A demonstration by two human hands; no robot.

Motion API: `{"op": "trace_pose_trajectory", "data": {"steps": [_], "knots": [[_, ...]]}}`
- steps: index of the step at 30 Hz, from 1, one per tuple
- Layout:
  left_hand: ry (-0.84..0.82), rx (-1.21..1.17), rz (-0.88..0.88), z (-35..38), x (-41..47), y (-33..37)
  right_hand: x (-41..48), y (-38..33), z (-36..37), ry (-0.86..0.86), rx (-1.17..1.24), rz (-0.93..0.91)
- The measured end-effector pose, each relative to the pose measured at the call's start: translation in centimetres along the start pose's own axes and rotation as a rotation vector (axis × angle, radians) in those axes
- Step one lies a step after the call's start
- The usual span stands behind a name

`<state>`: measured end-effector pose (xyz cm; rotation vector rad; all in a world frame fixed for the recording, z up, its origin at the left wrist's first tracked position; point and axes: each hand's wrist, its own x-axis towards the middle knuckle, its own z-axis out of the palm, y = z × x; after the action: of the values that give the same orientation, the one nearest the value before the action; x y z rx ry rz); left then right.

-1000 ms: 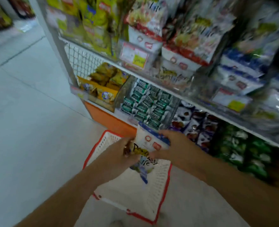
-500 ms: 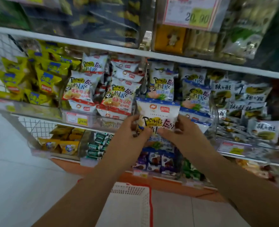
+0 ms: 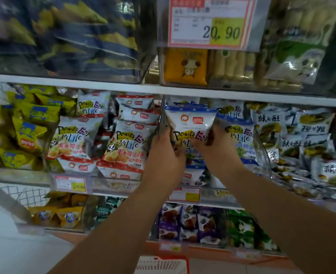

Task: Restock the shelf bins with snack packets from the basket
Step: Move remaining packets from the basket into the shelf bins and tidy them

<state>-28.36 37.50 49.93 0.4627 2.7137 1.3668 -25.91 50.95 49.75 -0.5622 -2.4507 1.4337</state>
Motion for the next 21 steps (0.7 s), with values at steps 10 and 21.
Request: {"op": "trace_pose_trajectory", "data": {"steps": [10, 21], "knots": [[-0.158, 0.002, 0.209, -2.3, -2.4, -1.2, -3.4, -1.1, 1.5, 0.277, -0.291, -0.094], [-0.203, 0.221, 0.357, -9.9, -2.5, -8.4, -3.8, -1.8, 7.1, 0.327, -0.468, -0.064]]}}
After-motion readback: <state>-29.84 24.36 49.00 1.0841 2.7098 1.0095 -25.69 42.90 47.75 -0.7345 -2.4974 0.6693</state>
